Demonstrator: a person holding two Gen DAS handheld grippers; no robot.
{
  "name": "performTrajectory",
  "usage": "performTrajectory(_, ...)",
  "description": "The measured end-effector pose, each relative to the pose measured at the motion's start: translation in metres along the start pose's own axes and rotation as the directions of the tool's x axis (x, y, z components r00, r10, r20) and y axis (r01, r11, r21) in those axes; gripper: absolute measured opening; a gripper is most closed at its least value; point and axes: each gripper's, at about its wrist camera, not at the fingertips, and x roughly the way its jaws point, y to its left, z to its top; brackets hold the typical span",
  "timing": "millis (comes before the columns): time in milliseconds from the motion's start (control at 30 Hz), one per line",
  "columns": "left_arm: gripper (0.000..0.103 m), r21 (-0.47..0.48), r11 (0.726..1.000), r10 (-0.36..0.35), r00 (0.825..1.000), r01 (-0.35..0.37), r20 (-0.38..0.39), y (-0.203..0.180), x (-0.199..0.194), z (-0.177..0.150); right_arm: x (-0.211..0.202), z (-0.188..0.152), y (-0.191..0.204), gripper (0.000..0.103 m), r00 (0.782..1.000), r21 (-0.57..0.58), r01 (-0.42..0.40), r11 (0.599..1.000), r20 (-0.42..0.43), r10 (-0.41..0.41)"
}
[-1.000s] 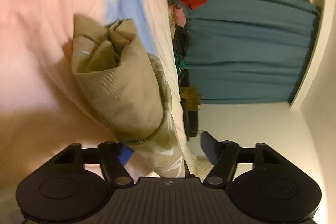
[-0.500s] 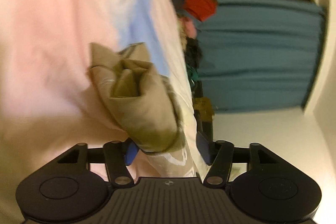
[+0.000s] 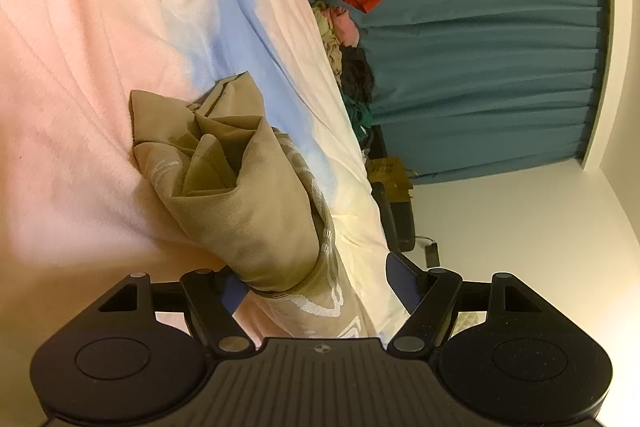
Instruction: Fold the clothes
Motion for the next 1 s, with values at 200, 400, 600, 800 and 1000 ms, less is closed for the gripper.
performTrajectory(200,0.073,-0.011,0.999,0.030,0.999,-0.030,-0.019,0.009,-0.004,-0.003,-0.004,-0.003,0.009,0.068,0.987,-0.123,0.139,0.983,0.100,-0.128)
performTrajectory(400,0.073,-0.052,0.994,0.093,0.995,-0.095,-0.037,0.022,0.007,-0.007,0.007,-0.005,-0.008,0.064,0.976,-0.092,0.207,0.974,0.081,-0.200)
performTrajectory(600,0.071,-0.097,0.988,0.117,0.992,-0.121,-0.049,0.031,0.013,-0.009,0.005,-0.004,-0.008,0.035,0.972,-0.117,0.223,0.968,0.099,-0.212)
performTrajectory(800,0.071,-0.120,0.985,0.121,0.991,-0.127,-0.058,0.035,0.014,-0.010,0.008,-0.007,-0.008,0.028,0.960,-0.162,0.274,0.948,0.098,-0.261)
performTrajectory(1000,0.071,-0.149,0.980,0.126,0.990,-0.135,-0.066,0.041,0.015,-0.009,0.014,-0.013,-0.011,0.028,0.940,-0.188,0.339,0.922,0.106,-0.324)
